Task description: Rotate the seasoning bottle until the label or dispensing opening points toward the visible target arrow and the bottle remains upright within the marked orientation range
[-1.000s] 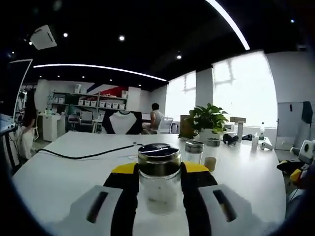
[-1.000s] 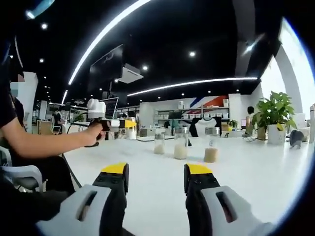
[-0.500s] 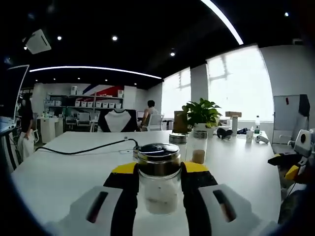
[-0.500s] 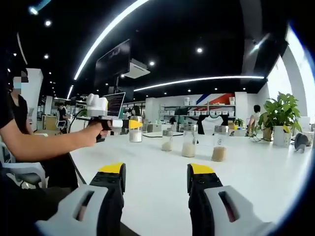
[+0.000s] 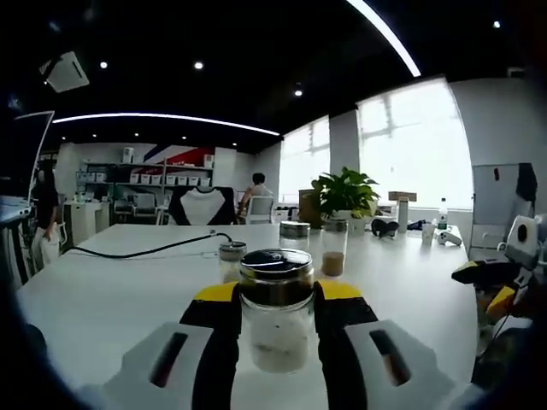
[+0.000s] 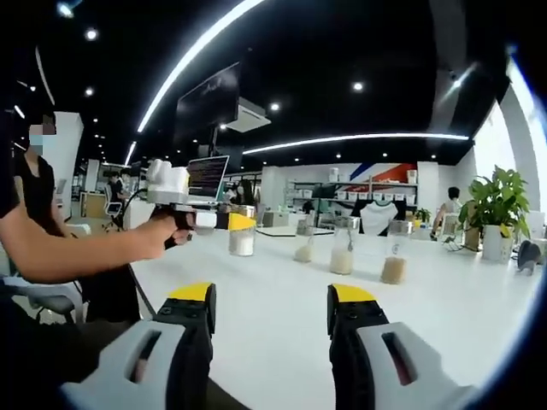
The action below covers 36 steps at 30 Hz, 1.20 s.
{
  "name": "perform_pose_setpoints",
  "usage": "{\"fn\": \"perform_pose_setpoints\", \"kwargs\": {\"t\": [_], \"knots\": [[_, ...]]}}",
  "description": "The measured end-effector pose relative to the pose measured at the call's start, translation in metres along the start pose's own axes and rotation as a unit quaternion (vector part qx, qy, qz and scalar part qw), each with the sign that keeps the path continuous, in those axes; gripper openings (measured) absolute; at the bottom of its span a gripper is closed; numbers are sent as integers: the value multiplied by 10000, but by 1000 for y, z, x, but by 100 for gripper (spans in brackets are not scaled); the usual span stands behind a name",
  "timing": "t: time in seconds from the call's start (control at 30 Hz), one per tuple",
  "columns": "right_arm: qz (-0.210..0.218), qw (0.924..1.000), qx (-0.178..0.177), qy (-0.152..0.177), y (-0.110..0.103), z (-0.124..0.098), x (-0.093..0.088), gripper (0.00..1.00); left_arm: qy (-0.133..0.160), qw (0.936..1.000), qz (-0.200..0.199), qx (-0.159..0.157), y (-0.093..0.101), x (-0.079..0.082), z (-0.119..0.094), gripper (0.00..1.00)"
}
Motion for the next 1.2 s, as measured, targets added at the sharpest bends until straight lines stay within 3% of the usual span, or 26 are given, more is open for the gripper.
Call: {"fn": "perform_pose_setpoints", "kwargs": {"t": [0.27,0.47,0.6,0.83,1.2], "knots": [[207,9997,127,-10,-10,4,5,48,-37,10000,21,-2,24,-13,-19,35],[34,9997,224,-62,-24,13,15,45,77,9999,111,-48,43,-15,-33,35],[-5,9997,243,-71,-31,20,19,44,136,9997,-51,-196,52,-15,-39,35],[-62,9995,277,-103,-34,28,22,41,-17,9993,-110,-351,60,-22,-39,35],[-121,9986,501,-83,-29,40,32,40,-74,9981,-144,-588,84,-19,-34,35]]}}
Point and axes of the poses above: the point that each gripper's makers call its tool centre point, and the gripper's own axes: z roughly forward along the fingers, y roughly to its right, x roughly out of its top, the point moved 7 cm from there along -z, roughly backward along the fingers, and after that the axes turned 12 degrees about -y, right-handed, at the moved point
